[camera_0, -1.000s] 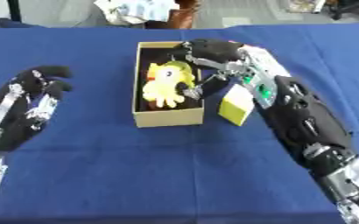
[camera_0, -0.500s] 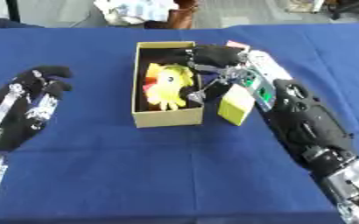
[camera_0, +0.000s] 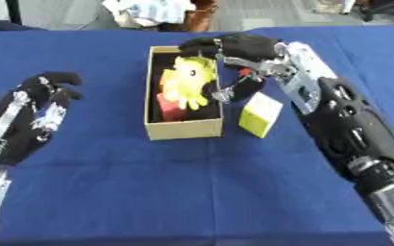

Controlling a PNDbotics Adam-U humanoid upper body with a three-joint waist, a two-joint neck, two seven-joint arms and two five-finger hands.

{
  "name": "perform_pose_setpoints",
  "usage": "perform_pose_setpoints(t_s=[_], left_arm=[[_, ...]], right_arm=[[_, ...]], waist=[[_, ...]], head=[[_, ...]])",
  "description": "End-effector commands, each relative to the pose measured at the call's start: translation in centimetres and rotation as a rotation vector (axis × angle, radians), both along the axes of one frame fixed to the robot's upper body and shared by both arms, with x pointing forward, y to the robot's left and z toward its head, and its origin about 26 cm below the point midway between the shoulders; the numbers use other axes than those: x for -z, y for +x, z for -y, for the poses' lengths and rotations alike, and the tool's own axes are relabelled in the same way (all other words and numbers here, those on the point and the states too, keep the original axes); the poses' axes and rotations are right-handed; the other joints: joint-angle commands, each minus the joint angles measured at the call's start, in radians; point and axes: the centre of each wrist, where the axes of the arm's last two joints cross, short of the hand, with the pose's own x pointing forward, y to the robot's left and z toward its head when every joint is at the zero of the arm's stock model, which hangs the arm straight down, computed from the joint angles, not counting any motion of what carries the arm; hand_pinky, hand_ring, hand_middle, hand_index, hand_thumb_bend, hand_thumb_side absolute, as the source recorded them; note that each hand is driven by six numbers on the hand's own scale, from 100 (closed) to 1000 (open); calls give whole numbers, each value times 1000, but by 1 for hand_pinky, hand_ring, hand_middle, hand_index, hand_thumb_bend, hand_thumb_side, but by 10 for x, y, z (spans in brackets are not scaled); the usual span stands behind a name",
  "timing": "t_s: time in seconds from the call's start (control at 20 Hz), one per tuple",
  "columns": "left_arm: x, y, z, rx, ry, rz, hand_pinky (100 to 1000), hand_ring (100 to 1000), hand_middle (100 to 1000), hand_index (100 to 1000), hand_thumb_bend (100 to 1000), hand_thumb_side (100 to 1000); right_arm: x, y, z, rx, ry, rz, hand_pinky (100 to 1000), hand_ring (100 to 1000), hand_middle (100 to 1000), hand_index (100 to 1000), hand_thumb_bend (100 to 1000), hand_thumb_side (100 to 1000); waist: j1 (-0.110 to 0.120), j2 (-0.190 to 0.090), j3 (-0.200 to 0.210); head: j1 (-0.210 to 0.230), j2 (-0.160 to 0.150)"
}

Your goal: Pick up objects on the table and place them in the box.

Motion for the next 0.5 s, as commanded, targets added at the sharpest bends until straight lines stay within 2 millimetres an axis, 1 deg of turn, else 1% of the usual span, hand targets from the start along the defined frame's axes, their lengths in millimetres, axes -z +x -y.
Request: perform_pose_setpoints(t_s=[0.05,0.3,0.5], left_arm=[[-5,0,-2,-2,9,16,825,698,732,836,100,731],[-5,-1,-2,-3,10,15,825,698,732,836,100,732],[-5,0,-2,-3,9,16,825,698,732,836,100,732]], right_arm=[[-19,1,8,9,-16,26,824,884,991,1000,100,333],[-11,3,12,38,-104,-3,858,934,1000,1000,100,427],[-8,5,12,46,-179,4,871,952,1000,1000,100,434]], waist=[[10,-25,-1],[10,-25,0],[10,-26,2]], head=[[4,5],[4,5],[4,5]])
